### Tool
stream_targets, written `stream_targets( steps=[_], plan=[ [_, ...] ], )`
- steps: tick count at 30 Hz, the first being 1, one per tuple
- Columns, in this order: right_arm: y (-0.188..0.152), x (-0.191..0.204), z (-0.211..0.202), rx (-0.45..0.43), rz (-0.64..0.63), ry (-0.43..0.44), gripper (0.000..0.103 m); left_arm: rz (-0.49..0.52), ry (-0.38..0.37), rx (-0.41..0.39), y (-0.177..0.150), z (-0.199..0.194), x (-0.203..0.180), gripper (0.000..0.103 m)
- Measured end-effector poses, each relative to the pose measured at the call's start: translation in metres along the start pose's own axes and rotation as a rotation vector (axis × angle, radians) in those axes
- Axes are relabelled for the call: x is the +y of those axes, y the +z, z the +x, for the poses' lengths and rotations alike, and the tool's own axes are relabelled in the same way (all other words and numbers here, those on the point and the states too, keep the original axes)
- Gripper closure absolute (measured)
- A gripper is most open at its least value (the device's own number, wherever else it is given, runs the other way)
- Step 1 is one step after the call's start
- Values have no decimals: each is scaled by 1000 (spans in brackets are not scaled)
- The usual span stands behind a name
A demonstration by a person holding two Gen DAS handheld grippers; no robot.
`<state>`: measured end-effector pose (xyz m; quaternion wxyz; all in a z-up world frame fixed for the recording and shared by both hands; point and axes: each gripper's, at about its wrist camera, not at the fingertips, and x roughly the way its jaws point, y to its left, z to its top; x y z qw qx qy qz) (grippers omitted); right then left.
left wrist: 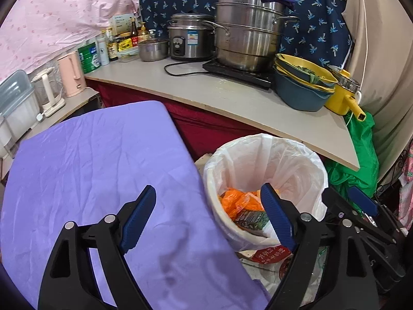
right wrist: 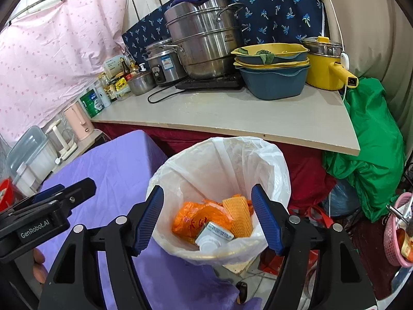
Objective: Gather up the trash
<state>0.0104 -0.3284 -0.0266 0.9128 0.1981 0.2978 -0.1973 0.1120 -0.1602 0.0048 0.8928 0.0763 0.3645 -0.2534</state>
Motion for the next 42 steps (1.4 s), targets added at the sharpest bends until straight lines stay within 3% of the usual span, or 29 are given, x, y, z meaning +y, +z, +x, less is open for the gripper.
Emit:
stream_targets(
  steps=[3, 10, 22, 42],
  plan=[
    [-5, 0, -4, 21, 0, -5, 31, -13, 34, 1, -7, -4, 9, 16],
    [-17, -2, -14, 37, 0, -32, 19, -18, 96, 27, -26, -8, 24, 13],
    [-36, -7, -25, 78, -12, -60, 16, -17, 114, 53, -48, -21, 29, 13],
    [-46, 0, -32, 71, -65, -92, 13, 24, 127, 75, -66, -20, 24, 11]
  ],
)
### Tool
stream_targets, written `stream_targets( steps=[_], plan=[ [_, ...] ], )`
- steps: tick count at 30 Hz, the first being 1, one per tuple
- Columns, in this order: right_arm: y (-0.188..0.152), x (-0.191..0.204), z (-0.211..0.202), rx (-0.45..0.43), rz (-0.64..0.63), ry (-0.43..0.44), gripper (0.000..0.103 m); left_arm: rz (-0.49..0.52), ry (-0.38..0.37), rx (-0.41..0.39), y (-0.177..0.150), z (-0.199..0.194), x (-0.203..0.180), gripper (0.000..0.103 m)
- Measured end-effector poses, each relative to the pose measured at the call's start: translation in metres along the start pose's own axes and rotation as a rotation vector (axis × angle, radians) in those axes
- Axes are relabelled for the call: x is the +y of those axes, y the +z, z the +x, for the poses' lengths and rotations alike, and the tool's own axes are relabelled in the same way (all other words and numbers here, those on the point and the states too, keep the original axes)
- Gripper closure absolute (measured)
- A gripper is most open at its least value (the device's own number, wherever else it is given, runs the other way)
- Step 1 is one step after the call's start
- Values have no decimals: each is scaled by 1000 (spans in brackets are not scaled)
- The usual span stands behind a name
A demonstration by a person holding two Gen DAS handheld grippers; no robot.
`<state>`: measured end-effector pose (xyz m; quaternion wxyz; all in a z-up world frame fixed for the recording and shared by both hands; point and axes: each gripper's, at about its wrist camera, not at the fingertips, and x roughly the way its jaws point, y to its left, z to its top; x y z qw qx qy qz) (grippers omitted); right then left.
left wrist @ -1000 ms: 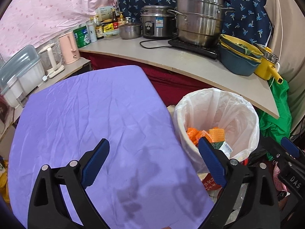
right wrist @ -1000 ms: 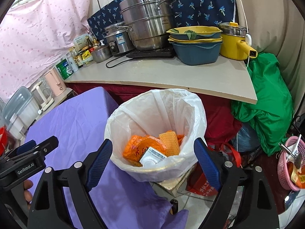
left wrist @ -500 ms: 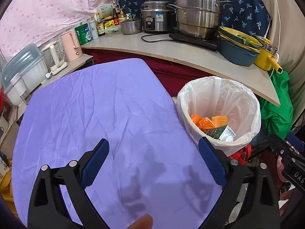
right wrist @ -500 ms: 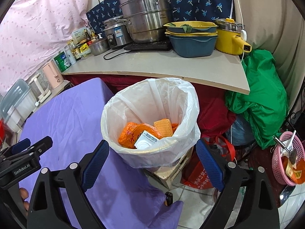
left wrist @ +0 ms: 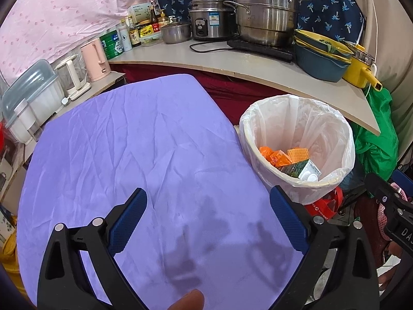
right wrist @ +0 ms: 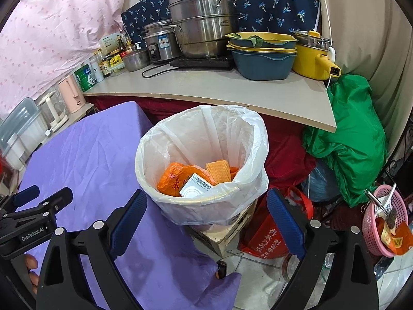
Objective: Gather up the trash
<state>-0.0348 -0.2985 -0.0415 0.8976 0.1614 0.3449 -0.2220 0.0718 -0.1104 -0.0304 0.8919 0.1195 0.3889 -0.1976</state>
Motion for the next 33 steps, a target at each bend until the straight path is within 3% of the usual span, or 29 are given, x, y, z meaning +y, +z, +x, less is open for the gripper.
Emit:
stream_targets(
  steps=[33],
  plan=[
    [-6, 5, -3, 19, -16, -13, 13, 30, -21, -10, -4, -10, -17, 11]
  ],
)
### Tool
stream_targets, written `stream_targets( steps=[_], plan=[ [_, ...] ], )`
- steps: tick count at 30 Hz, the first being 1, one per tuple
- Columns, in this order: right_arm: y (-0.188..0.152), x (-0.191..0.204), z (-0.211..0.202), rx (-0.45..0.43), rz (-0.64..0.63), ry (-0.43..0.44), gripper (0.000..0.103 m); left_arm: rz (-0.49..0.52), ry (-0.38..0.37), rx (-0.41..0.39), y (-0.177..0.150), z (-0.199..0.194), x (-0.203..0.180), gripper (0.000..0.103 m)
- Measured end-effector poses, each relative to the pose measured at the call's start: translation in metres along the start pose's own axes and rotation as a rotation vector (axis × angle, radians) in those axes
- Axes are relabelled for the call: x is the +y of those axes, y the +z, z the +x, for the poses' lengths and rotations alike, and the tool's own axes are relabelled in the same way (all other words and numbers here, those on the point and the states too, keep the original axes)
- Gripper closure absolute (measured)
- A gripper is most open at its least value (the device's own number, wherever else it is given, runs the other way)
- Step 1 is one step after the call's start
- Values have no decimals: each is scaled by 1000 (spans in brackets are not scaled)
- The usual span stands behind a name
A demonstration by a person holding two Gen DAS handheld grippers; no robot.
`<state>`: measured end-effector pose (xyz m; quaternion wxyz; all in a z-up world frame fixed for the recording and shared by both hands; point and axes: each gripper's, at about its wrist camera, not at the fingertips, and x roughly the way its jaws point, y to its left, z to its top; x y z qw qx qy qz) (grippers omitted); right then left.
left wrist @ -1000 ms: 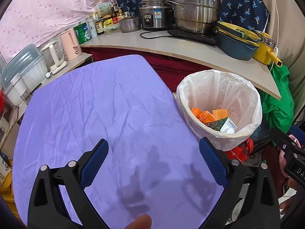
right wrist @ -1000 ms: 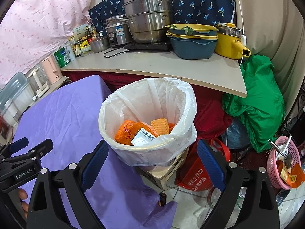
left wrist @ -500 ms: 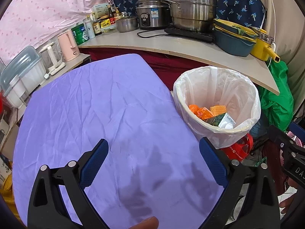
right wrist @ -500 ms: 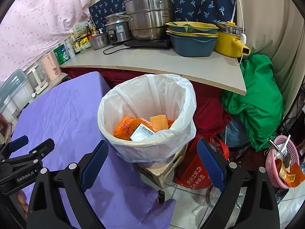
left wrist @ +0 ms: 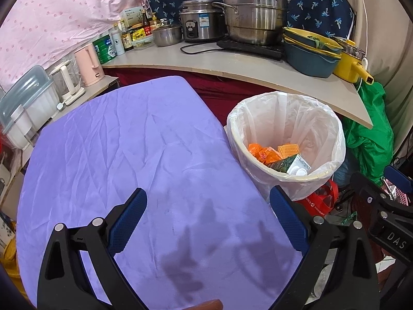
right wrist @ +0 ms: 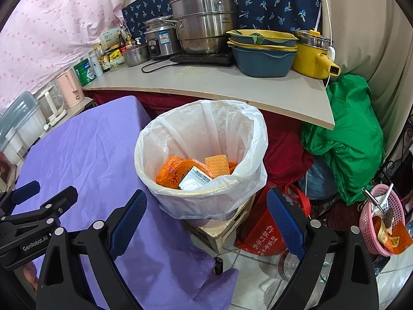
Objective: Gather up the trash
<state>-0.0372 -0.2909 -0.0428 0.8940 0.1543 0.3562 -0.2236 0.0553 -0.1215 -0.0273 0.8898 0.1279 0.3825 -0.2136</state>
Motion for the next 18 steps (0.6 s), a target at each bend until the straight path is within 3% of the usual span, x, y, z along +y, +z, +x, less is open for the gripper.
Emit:
stream_targets(
  steps=[18],
  plan=[
    [15, 1, -9, -9, 1, -10, 13, -17, -29, 8, 19, -10, -8, 11]
  ],
)
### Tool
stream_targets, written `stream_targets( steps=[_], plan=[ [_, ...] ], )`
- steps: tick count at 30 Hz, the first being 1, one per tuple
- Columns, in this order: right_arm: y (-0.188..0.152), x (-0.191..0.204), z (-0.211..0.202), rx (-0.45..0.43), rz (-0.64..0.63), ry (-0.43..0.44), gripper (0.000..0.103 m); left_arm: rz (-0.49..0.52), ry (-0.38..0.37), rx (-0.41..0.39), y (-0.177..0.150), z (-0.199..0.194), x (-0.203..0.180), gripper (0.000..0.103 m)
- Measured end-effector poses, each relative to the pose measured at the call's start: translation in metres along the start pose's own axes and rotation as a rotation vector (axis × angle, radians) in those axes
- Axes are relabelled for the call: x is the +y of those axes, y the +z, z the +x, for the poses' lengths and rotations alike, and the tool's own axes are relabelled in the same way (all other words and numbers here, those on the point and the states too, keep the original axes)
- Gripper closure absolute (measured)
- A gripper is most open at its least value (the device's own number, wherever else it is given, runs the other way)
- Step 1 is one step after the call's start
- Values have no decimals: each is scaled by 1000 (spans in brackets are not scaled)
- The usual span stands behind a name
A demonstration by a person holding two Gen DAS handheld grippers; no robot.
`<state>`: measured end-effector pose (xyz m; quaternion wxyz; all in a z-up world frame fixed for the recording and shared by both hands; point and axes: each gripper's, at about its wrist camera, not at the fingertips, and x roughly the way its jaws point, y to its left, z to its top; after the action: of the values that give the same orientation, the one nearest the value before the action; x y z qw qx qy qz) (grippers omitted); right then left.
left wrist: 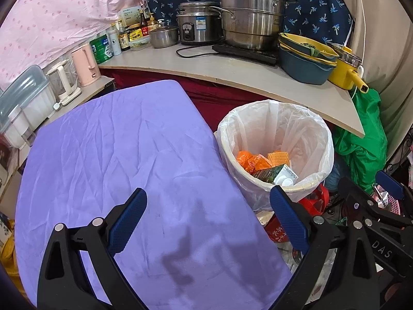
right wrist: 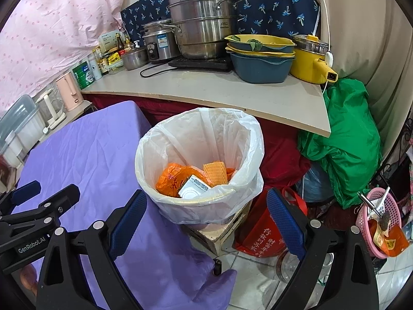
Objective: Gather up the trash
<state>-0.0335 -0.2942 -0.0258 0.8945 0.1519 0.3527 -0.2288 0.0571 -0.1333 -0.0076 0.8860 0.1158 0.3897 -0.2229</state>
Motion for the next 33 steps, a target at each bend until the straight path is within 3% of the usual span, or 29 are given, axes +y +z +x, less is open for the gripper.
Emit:
stream_targets(
  steps=[33],
  plan=[
    [22, -1, 18, 17, 18, -20, 13, 27, 35, 22, 27, 24, -1, 11]
  ],
)
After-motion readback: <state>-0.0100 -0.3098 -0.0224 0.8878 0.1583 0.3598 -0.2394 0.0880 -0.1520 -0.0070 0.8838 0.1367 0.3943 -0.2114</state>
